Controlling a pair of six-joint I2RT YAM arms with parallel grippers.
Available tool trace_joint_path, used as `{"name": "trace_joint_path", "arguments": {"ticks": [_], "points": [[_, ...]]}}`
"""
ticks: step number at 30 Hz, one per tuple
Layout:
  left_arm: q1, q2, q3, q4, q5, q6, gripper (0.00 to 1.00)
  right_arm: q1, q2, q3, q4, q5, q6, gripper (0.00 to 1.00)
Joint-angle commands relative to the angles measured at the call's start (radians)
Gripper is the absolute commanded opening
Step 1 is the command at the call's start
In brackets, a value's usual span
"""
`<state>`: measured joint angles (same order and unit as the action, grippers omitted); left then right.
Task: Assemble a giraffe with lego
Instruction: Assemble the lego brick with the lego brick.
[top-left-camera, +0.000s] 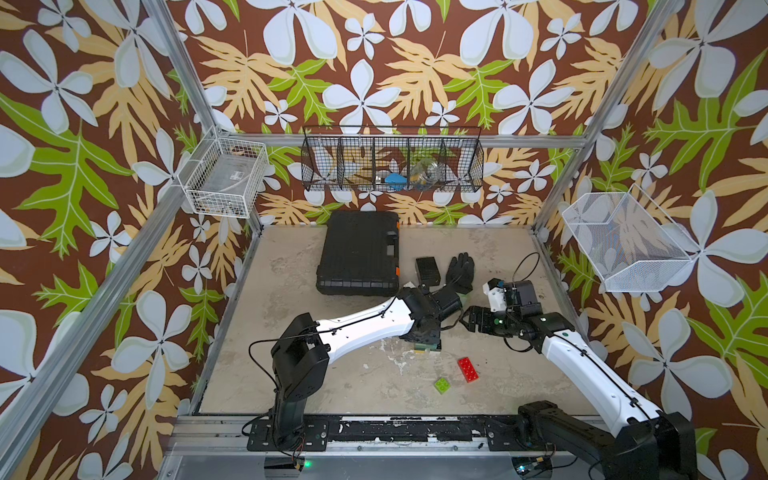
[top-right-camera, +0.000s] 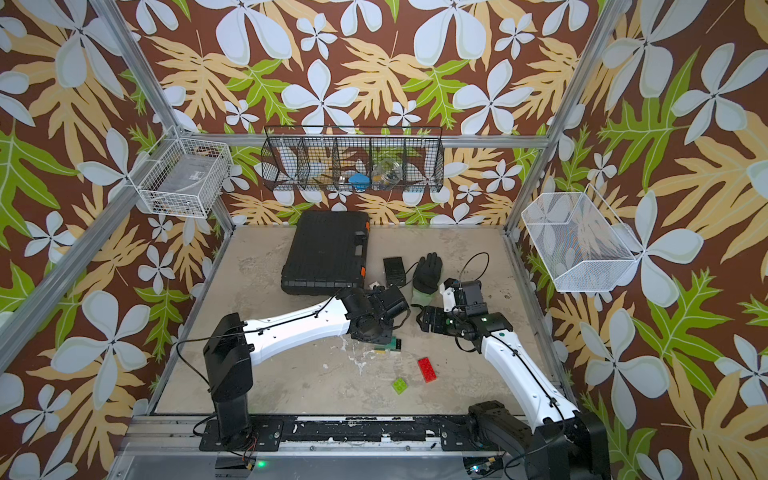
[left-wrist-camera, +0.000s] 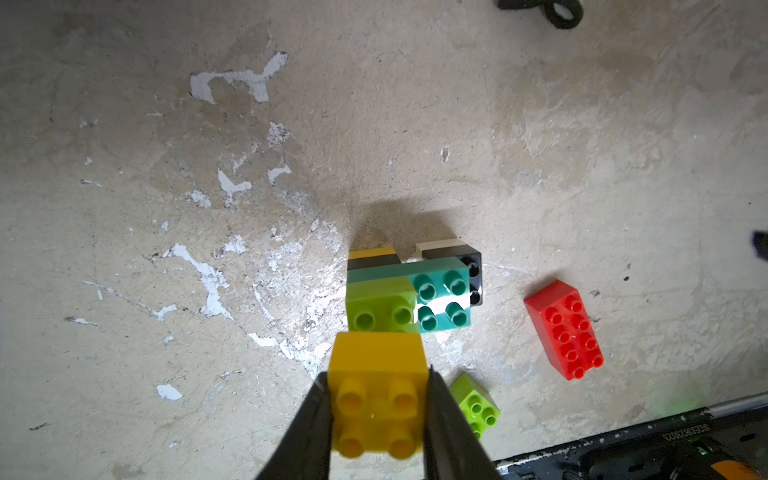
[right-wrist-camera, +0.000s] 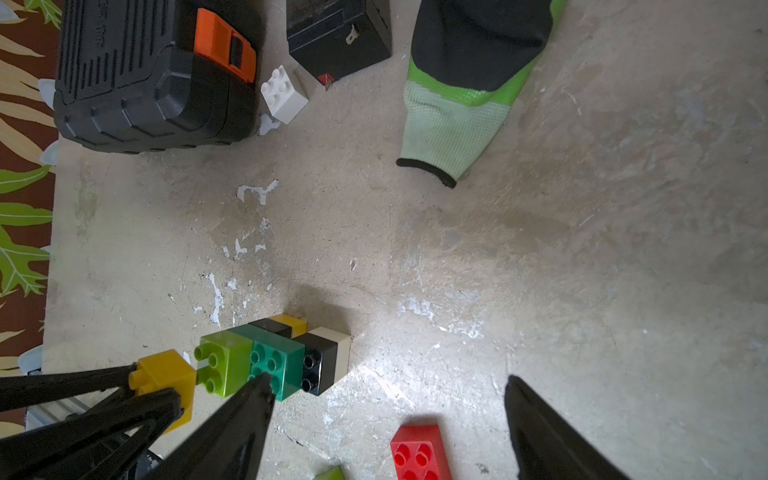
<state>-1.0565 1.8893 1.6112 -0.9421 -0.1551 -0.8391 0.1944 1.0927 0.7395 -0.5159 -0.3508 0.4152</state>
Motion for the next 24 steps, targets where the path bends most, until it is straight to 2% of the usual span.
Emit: {"name": "trace_joint_path", "arguments": {"ticks": [1, 19, 24], "points": [[0.002, 0.009, 0.009, 0.011, 0.011, 0.014, 0.16, -0.001, 0.001, -0.001, 0.011, 0.004, -0.001, 0.9], [0.024, 0.031, -0.037, 0.044, 0.021, 0.033, 0.16, -0.001, 0.003, -0.002, 0.013, 0.004, -0.004, 0.9], [0.026, 0.087, -0.023, 0.001, 0.056, 0.084, 0.19, -0.003, 0.0, -0.003, 0.013, 0.006, -0.004, 0.9]]}}
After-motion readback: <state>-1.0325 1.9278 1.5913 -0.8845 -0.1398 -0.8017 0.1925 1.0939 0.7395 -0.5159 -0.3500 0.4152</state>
